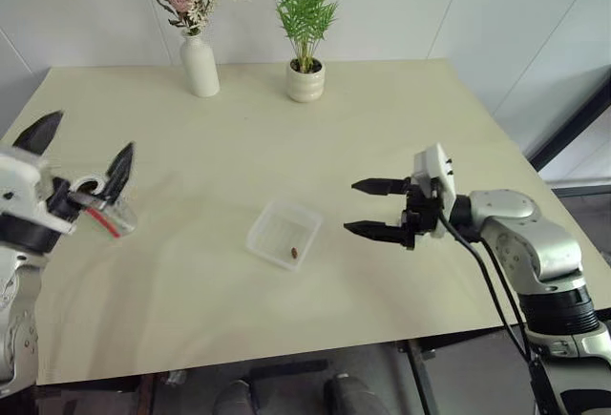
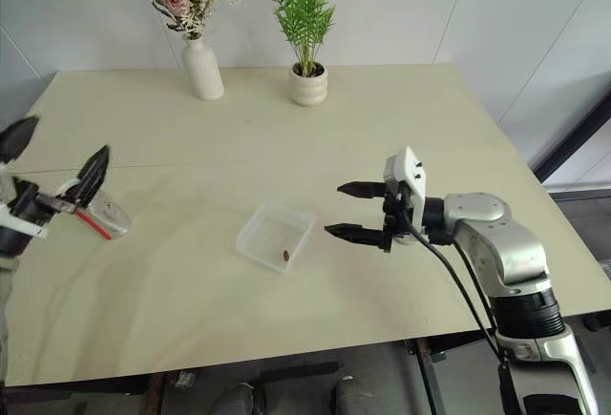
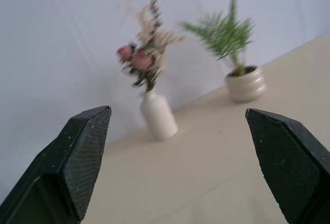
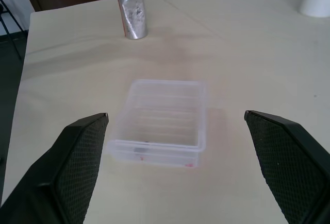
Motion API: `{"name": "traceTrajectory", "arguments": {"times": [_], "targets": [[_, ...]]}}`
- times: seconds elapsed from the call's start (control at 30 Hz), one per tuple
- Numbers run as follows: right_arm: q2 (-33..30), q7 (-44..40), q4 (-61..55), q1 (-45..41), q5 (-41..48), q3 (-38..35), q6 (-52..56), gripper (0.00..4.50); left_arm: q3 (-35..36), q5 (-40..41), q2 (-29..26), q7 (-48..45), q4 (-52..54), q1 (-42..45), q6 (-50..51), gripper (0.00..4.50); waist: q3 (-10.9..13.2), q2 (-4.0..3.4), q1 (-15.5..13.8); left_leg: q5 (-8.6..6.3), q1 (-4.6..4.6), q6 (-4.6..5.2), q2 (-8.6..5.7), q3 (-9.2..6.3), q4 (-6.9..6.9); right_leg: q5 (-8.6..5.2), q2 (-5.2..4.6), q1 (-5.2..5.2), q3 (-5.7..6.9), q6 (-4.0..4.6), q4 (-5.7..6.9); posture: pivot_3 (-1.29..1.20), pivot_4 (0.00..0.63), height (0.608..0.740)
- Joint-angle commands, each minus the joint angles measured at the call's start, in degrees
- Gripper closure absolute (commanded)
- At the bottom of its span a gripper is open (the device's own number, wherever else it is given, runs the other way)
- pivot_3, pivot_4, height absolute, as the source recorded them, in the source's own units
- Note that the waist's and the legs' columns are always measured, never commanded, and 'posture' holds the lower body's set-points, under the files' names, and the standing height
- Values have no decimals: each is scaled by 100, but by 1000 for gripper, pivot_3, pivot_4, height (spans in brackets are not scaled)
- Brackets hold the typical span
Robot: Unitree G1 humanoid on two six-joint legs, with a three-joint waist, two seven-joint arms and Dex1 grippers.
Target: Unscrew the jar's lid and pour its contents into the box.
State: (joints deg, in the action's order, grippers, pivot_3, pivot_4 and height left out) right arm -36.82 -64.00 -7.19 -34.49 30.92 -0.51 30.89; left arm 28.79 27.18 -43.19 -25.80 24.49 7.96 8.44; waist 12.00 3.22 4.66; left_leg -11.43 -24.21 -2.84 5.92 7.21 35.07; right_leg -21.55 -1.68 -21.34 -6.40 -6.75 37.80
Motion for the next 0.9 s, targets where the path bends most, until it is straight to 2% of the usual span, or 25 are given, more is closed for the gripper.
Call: {"name": "traceTrajectory", "arguments": {"times": [0.03, 0.23, 0.37, 0.57, 0.9], "targets": [[-207, -204, -229, 116, 172, -414, -387, 0, -724, 495, -277, -1171, 71, 169, 218, 39, 0, -2, 5, 1, 0, -4, 0, 3, -2, -1, 0, -1, 0, 1, -2, 0, 150, 740], [-667, -244, -496, 860, -345, -384, -947, 0, -1253, 497, -428, -2650, -497, -417, 134, 39, -4, -11, 55, -4, 0, -22, 18, 7, -5, -20, 17, -9, -8, 12, -8, 0, 150, 740], [-851, -212, -715, 1486, -452, -553, -1214, 0, -1233, 138, -347, -2996, -837, -726, -388, 39, -2, -14, 27, -5, -2, -27, 22, 5, -1, -27, 20, -11, -7, 16, -6, 0, 150, 740], [-883, 22, -1147, 1861, -146, -798, -929, 0, -938, 172, -36, -2747, -784, -1084, -433, 39, -3, -16, 34, -16, 4, -7, 15, 1, 9, -19, 11, 4, -7, 8, -4, 0, 150, 740], [-699, 506, -996, 1561, -57, -816, -784, 0, -839, 2, 345, -2248, -151, -1706, -407, 39, -3, -17, 13, -19, 7, 0, 10, -13, 7, -15, 3, 15, 3, 13, -6, 0, 150, 740]]}}
